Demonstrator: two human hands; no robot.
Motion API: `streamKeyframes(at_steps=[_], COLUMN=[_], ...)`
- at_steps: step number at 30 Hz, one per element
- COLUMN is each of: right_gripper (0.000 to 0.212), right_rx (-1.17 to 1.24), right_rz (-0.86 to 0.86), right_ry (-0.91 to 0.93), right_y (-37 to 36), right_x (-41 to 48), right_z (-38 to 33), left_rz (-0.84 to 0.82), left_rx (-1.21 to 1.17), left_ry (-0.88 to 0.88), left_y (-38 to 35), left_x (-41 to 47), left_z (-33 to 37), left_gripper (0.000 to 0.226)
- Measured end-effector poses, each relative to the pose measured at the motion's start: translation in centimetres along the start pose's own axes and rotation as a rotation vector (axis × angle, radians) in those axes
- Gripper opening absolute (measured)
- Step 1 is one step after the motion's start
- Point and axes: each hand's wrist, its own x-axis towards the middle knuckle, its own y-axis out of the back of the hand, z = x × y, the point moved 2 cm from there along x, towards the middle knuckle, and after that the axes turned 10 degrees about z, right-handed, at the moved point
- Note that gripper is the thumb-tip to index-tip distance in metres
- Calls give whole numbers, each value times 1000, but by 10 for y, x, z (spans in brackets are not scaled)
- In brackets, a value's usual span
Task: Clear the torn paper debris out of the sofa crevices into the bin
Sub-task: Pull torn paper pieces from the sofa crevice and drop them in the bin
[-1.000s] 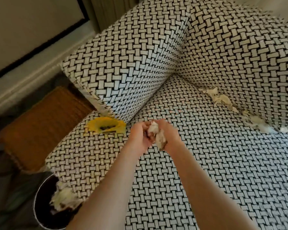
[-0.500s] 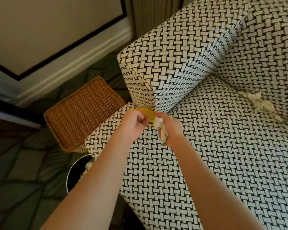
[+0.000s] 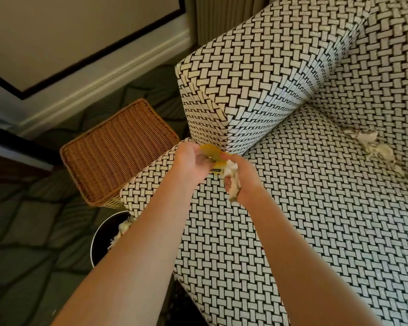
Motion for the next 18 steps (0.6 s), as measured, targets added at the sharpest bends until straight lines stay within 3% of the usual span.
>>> streamKeyframes(at_steps=[4,7,10,14,18], right_gripper=[27,19,21,32,64], right_rx=[126,216,274,227,48], right_rz=[-27,-62,-152,-155,-106], right_ry=[-25,-20,25,44,-15], right_y=[-2,-12,-34,-61,-85], right_x=[3,-2,-12,-17,-21], right_z=[10,20,32,61,103], left_rz=[-61,-175,-256,-215,-98], left_rx=[75,177,131,109,225], left_ry=[-17,-66,-98,-170,-240], left_y=[8,20,38,73,120], left_x=[-8,-16,-16,-10,-1], left_z=[2,2,4,12,22], left_gripper=[36,41,39,37,27])
